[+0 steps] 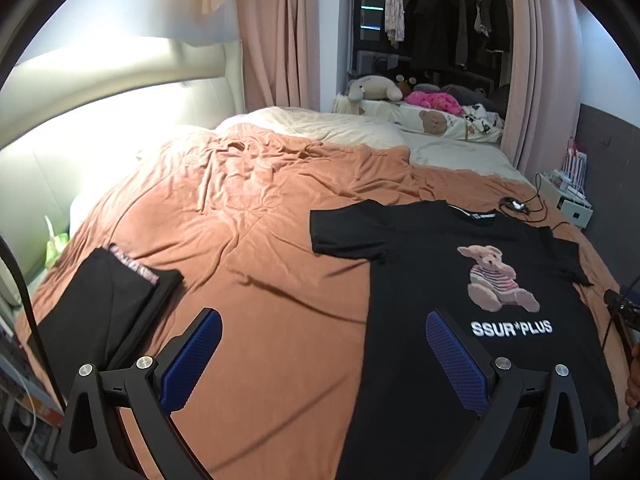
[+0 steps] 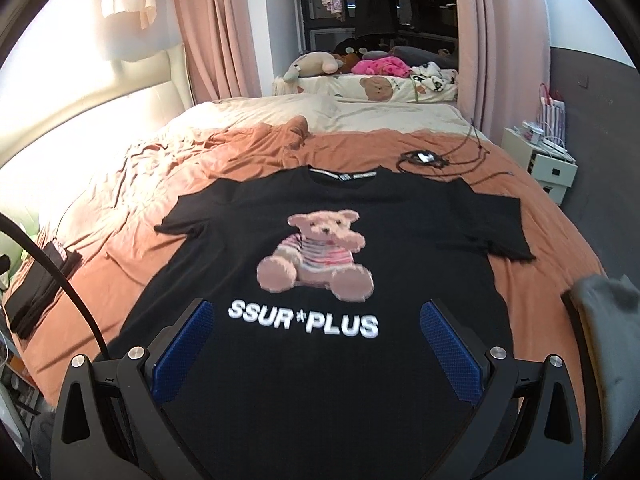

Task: Fold small clothes
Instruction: 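Move both tools forward over the black bear T-shirt, then grasp the shirt side with the left tool and fold it toward the center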

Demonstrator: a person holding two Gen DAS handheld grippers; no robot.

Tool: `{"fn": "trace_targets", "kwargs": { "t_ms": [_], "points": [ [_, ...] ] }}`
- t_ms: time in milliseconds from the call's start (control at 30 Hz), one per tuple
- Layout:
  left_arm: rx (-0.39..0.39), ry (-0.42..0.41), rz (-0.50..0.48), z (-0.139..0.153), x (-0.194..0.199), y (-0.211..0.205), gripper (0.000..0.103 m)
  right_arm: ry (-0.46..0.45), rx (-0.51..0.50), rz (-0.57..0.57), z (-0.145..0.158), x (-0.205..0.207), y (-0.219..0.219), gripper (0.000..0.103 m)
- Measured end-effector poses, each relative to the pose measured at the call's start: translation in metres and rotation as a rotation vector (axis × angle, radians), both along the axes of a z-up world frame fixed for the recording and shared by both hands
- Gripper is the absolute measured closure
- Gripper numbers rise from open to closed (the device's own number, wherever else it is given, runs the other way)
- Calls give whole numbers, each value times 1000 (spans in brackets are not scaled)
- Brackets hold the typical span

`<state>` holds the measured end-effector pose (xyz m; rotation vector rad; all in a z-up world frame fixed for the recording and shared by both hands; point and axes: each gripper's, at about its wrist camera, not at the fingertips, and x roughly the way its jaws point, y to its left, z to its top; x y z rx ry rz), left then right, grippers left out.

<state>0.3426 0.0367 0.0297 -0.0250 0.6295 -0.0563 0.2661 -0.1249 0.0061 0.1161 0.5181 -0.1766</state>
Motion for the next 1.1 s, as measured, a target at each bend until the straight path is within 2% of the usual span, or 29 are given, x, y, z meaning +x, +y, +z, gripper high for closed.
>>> {"fn": "trace_targets", "kwargs": {
  "t_ms": [100,233,400,467,667,867,1033,1100],
  "points": [
    [-3,15,-16,-1,30,0,1,6,-5,10,3,26,-4,0],
    [-2,48,-42,-3,74,-2,9,36,-25,30,4,62,-8,0],
    [-10,79,-65,-10,131,-6,14,54,-5,58,4,108,-16,0],
    [-8,98,-79,-14,151,-9,21,58,3,75,4,129,-20,0],
    [-22,160,-101,-32,214,-11,26,68,31,108,-6,182,-28,0],
    [-26,247,-89,-62,277,-9,26,98,61,140,-18,231,-38,21],
    [-55,326,-69,-95,322,-2,29,115,68,139,-25,263,-42,24],
    [-77,359,-63,-110,338,1,31,127,79,148,-29,279,-42,31]
  ]
}}
